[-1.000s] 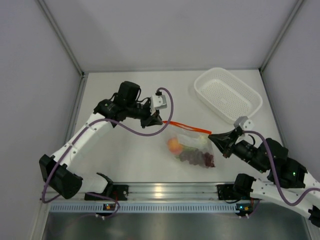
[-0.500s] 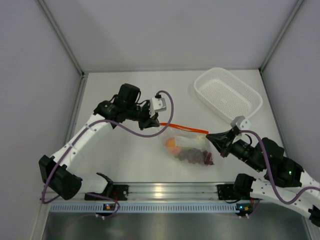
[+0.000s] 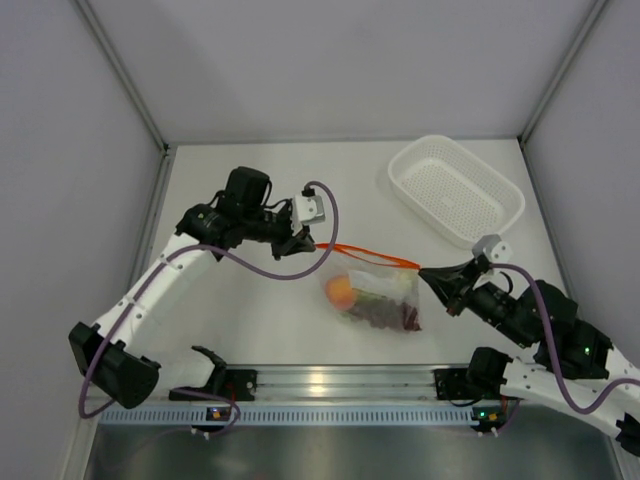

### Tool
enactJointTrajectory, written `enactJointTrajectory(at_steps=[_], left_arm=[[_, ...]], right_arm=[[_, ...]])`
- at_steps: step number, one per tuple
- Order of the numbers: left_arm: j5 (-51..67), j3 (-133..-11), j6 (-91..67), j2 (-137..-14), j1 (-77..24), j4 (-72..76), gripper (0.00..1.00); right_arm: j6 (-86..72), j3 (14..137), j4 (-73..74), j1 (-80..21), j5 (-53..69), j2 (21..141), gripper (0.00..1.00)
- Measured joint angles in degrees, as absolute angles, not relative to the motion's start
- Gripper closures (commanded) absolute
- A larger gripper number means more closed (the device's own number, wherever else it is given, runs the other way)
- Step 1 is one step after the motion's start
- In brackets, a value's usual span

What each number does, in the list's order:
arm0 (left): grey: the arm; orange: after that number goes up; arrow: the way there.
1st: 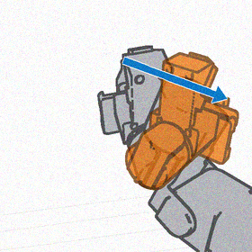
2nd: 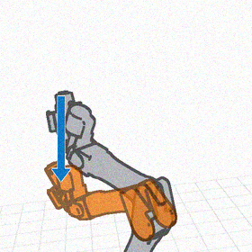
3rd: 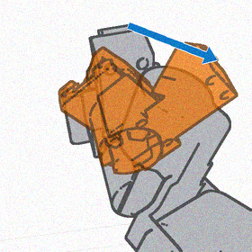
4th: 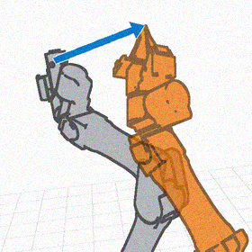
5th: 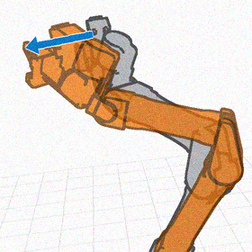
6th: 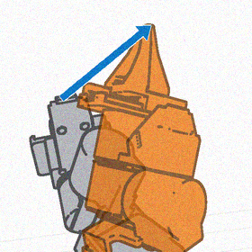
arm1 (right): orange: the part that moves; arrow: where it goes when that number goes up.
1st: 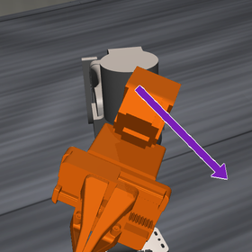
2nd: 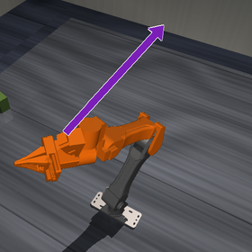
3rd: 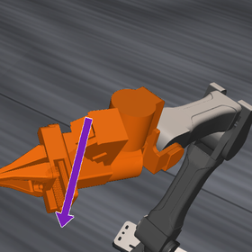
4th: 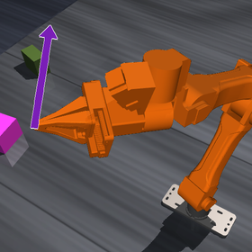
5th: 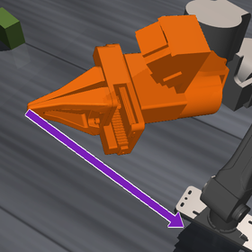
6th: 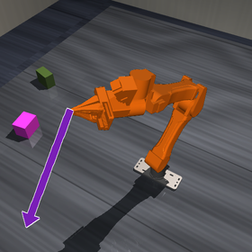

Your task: Open the zip-top bag and remove the fake food

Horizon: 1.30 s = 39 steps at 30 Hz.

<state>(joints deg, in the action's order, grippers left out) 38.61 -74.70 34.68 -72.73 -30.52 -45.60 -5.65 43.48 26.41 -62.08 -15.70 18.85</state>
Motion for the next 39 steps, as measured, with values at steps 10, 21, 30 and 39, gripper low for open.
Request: enactJointTrajectory(at_steps=[10,21,30,39], left_arm=[[37.0,-74.4,35.1,-69.5,-29.7,-46.3,1.0],[40.9,-74.4,35.1,-69.6,-29.7,-46.7,1.0],[43.9,-74.4,35.1,-69.2,-29.7,-46.8,1.0],[46.1,-74.4,35.1,-69.1,-29.7,-46.8,1.0]], right_arm=[[-7.0,43.4,25.7,-62.1,-15.9,17.6,0.61],[-3.5,45.3,23.9,-62.1,-14.3,31.9,0.17],[3.7,56.5,26.1,-62.1,-15.1,49.8,0.1],[9.5,59.4,28.4,-60.8,-12.4,60.5,0.21]])
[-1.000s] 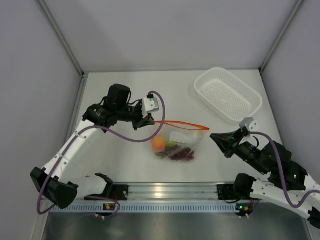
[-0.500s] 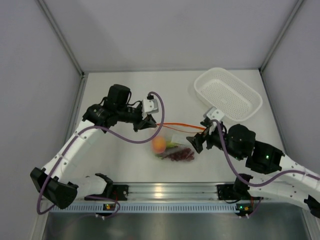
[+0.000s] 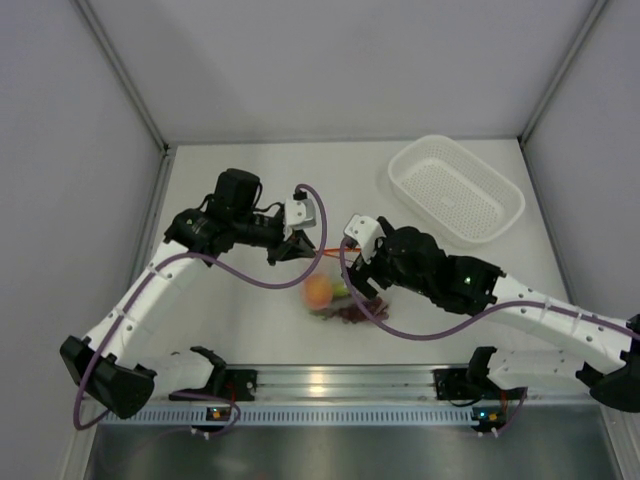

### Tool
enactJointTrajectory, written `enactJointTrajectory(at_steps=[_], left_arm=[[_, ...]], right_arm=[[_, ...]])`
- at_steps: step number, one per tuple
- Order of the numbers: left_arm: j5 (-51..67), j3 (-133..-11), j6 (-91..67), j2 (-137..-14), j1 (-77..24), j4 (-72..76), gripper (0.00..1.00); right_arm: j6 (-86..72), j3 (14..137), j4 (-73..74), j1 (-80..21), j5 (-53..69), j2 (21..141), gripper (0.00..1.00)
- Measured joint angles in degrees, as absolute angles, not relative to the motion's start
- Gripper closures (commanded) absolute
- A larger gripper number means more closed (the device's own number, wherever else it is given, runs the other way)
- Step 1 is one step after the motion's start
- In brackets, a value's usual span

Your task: Open the zip-top bag and remove the fake food

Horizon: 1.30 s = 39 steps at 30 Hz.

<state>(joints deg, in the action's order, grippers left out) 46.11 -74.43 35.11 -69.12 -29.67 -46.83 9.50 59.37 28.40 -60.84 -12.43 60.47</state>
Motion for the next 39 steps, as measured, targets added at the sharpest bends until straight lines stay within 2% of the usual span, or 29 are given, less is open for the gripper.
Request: enactJointTrajectory(at_steps=[3,4,6,7,10,24,26,27,29,31,34,39], left_arm=[[46.1,-74.4,35.1,-68.9,-29.7,-46.8,1.0],[46.0,-74.4,35.1,-68.7,-29.7,-46.9,1.0],[45.4,-74.4,35.2,-68.3,-29.7,-46.9,1.0],[45.0,-74.4,35.3,-68.0,-29.7,-46.8,1.0],[43.2,-74.4,35.5,-67.0,-29.7,-46.8,1.0],[36.3,-72.8,35.4,-63.9,-30.2,-46.1,0.98],[36.3,-72.7,35.1,-63.9,-30.2,-46.2,0.84],[36.5,-72.7,34.7,-63.9,-30.2,-46.2,0.73],[36.8,-72.8,34.4,-64.0,-30.1,-46.2,0.63],[37.9,-73.2,33.8,-64.5,-29.9,-46.6,0.48],[42.1,-76.0,32.5,-67.2,-29.8,-47.0,0.4],[47.7,-83.2,28.6,-73.3,-30.6,-45.6,0.37]], right_arm=[[10.5,59.4,28.7,-60.1,-11.5,62.4,0.49],[10.8,59.4,28.8,-59.7,-11.3,62.6,0.63],[10.8,59.4,28.9,-58.5,-11.0,62.6,0.74],[10.6,59.4,28.9,-58.1,-10.8,62.4,0.87],[10.1,59.4,28.9,-57.3,-10.4,61.4,0.99],[7.3,59.2,30.3,-55.9,-11.7,58.3,0.98],[7.2,58.9,30.1,-55.9,-11.2,58.0,0.96],[7.2,58.5,29.9,-55.8,-10.7,57.7,0.96],[7.3,57.6,29.5,-55.5,-9.8,56.6,0.94],[7.3,56.5,29.4,-55.1,-9.1,55.4,0.93],[7.4,55.7,28.8,-54.9,-8.4,54.7,0.92],[7.4,54.8,27.9,-54.9,-7.4,54.7,0.92]])
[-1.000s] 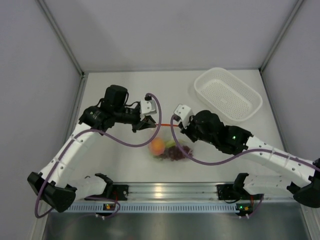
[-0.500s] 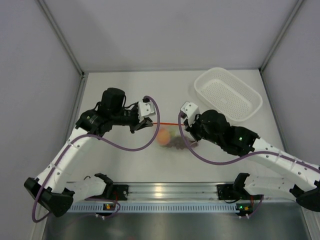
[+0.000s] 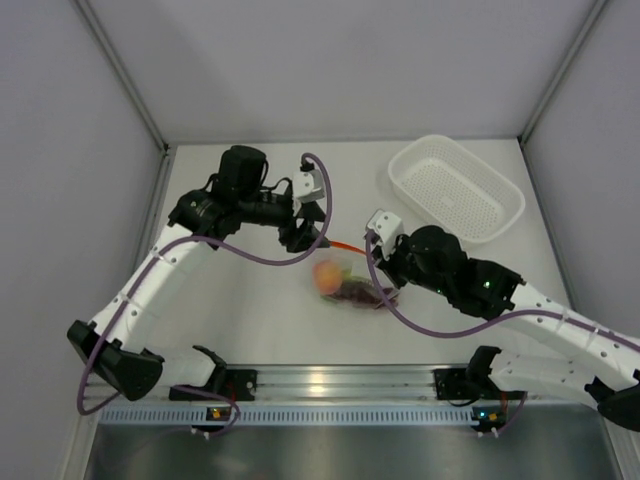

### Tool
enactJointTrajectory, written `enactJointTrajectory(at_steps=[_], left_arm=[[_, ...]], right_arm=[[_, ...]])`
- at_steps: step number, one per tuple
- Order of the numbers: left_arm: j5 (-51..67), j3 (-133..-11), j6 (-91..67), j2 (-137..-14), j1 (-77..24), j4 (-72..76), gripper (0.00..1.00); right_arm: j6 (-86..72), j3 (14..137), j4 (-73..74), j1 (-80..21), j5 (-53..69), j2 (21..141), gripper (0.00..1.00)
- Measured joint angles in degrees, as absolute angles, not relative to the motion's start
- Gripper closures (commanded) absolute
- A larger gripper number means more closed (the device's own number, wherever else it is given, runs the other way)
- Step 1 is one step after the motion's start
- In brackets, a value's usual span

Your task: Open the zip-top bag and remove the fake food

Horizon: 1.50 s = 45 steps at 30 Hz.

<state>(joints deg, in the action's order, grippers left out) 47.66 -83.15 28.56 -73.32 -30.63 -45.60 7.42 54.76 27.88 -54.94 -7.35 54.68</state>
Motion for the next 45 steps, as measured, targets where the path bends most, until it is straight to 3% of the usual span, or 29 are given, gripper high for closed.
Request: enactJointTrajectory(at_steps=[9,23,30,33,36,37,41,45], left_arm=[[40.9,-89.9,24.7,-82.1,-41.5,-41.5,0.38],[36.1,-89.9,23.3,-86.5,-43.5,-41.2,0.45],[36.6,-88.5,23.1,-86.5,-43.5,-40.7,0.45],[36.6,-86.7,23.2,-86.7,-43.6,-40.8,0.56],[36.7,-85.7,23.3,-87.0,-43.5,-40.7,0.83],[36.9,-85.5,23.4,-87.1,-43.5,-40.7,0.98],[37.2,-85.3,23.5,-87.4,-43.5,-40.6,1.0],[36.3,-85.3,23.4,-87.7,-43.8,-40.6,1.0]], right_arm=[[7.4,53.9,26.7,-54.9,-6.4,54.5,0.89],[7.4,53.2,26.1,-54.9,-6.3,53.6,0.87],[7.4,53.1,26.1,-54.9,-6.6,53.6,0.93],[7.3,53.1,26.1,-54.9,-7.0,53.6,0.94],[7.2,52.9,26.3,-54.9,-7.7,53.3,0.94],[7.2,52.9,26.3,-54.9,-7.9,53.2,0.94],[7.1,52.9,26.2,-54.9,-8.6,52.8,0.93],[5.6,52.7,25.7,-54.9,-10.2,52.1,0.61]])
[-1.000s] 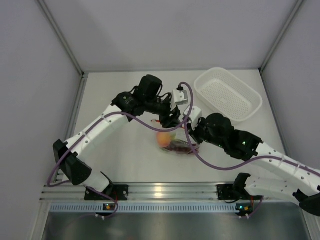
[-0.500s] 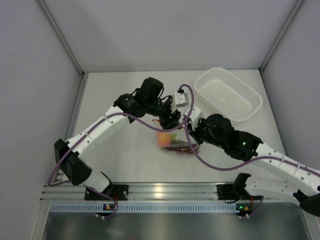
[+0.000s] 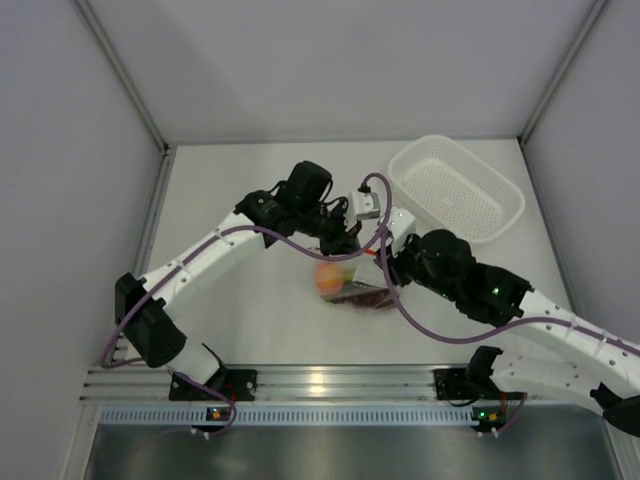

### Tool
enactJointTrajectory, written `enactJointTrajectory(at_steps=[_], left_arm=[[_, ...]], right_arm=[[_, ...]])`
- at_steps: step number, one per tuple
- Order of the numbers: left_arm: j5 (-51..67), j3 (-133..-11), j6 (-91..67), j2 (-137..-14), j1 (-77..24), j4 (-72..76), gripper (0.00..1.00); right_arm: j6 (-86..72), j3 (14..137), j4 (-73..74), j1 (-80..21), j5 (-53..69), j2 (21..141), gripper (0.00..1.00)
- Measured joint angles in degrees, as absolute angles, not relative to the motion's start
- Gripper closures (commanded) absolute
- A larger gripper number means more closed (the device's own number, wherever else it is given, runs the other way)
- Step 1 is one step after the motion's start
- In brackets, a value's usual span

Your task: Open the zip-top bag and remove the fake food

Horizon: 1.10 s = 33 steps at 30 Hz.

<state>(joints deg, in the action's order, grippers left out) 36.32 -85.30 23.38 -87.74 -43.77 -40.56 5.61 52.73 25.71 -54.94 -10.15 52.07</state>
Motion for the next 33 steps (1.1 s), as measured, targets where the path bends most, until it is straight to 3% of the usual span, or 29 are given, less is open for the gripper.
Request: enactJointTrajectory(at_steps=[3,6,11,18,25,33], left_arm=[[34.5,-85.3,22.5,-87.8,-44.3,-40.5,1.0],[31.4,-85.3,20.8,-87.8,-45.2,-40.4,1.0],[24.0,-82.8,16.4,-86.5,-48.2,-36.3,1.0],[14.0,-76.2,10.4,-82.1,-54.7,-28.1,1.0],[-1.3,-72.9,3.6,-80.3,-56.2,-21.8,1.0],[-21.7,-72.9,-2.9,-77.3,-54.1,-20.5,1.0]], right_arm=[[0.8,52.5,25.1,-54.9,-15.2,50.0,0.36],[-6.3,52.7,25.2,-54.0,-20.9,47.1,0.3],[-19.7,54.5,28.9,-47.7,-27.6,44.8,0.32],[-33.1,52.6,35.0,-46.5,-29.2,39.1,0.33],[-39.6,47.1,38.4,-46.4,-27.7,30.5,0.34],[-40.6,47.4,36.0,-46.4,-23.5,34.2,0.33]])
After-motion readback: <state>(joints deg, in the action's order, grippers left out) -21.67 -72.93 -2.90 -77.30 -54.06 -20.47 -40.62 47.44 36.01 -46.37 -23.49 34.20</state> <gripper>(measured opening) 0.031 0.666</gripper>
